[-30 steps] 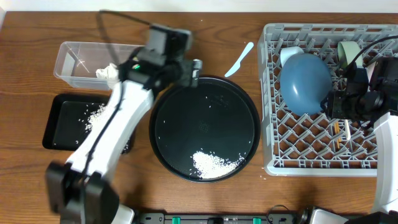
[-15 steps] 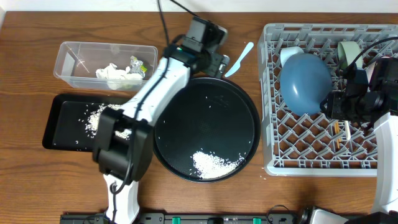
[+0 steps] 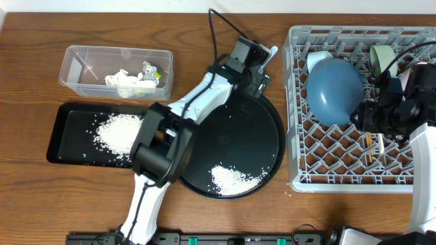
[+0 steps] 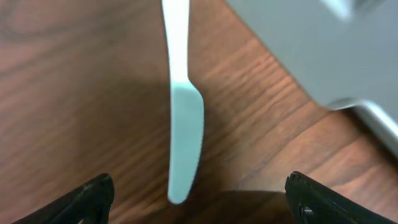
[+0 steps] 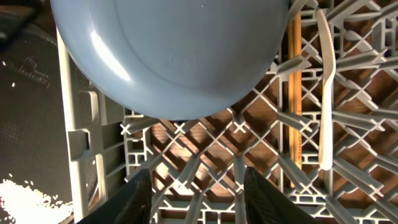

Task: Sort waste into correct bins and load items into the dishwasher rack
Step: 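Close left gripper on the white utensil and lift it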

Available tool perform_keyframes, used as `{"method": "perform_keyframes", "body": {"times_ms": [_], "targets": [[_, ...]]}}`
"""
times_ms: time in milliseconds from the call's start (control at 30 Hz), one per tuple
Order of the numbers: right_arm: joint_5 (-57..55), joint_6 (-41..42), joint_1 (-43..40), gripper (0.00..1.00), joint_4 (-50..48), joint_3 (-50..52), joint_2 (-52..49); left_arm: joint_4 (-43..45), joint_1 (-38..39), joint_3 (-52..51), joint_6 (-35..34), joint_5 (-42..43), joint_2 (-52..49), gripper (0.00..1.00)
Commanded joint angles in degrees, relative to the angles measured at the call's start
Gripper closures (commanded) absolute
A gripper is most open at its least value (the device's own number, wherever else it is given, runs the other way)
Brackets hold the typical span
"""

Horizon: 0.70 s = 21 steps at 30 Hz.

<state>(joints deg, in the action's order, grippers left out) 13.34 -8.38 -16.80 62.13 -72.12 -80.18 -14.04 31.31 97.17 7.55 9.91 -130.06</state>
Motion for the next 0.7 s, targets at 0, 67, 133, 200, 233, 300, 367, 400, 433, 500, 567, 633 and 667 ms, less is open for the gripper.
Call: {"method": "perform_keyframes", "body": {"times_ms": [0, 67, 133, 200, 233, 300, 367, 400, 433, 500, 567, 633, 667], "targets": [[0.63, 0.66, 0.37, 0.56, 0.09, -0.94, 0.37, 0.61, 0.07, 1.27, 0.55, -0.5, -1.81, 0.11], [0.63, 0.66, 0.37, 0.57, 0.09, -0.94, 0.37, 0.66, 0.07, 1.27, 0.55, -0.5, -2.67, 0.11], [0.66, 0.68, 0.37, 0.57, 0.09, -0.94, 0.37, 0.76, 0.13, 1.2, 0.55, -0.5, -3.39, 0.11], [0.66, 0.68, 0.37, 0.57, 0.09, -0.94, 0.37, 1.16, 0.17, 1.2, 0.57, -0.5, -3.69, 0.12], [0.66, 0.68, 0.37, 0.57, 0.09, -0.94, 0.37, 1.36, 0.17, 1.2, 0.55, -0.52, -3.74, 0.12], [0.66, 0.68, 0.37, 0.57, 0.11, -0.94, 0.37, 1.86, 0.28, 1.2, 0.55, -0.52, -3.91, 0.14], [0.66, 1.33, 0.46, 0.57, 0.11, -0.94, 0.37, 2.23, 0.31, 1.2, 0.55, -0.55, -4.46, 0.16], [0.66, 1.33, 0.57, 0.58, 0.13, -0.94, 0.37, 2.4, 0.35, 1.2, 0.55, -0.55, -4.79, 0.16], [0.63, 1.31, 0.72, 0.58, 0.24, -0.94, 0.37, 2.64, 0.33, 1.2, 0.55, -0.55, -5.35, 0.16], [0.63, 1.29, 1.03, 0.57, 0.33, -0.94, 0.37, 2.82, 0.39, 1.2, 0.55, -0.52, -6.23, 0.16], [0.66, 1.31, 1.27, 0.58, 0.39, -0.94, 0.37, 2.93, 0.5, 1.2, 0.55, -0.55, -6.93, 0.16], [0.63, 1.31, 1.6, 0.58, 0.39, -0.94, 0.37, 3.19, 0.66, 1.2, 0.57, -0.55, -7.17, 0.16], [0.63, 1.31, 1.86, 0.58, 0.35, -0.94, 0.37, 3.52, 0.66, 1.2, 0.55, -0.55, -7.21, 0.16]]}}
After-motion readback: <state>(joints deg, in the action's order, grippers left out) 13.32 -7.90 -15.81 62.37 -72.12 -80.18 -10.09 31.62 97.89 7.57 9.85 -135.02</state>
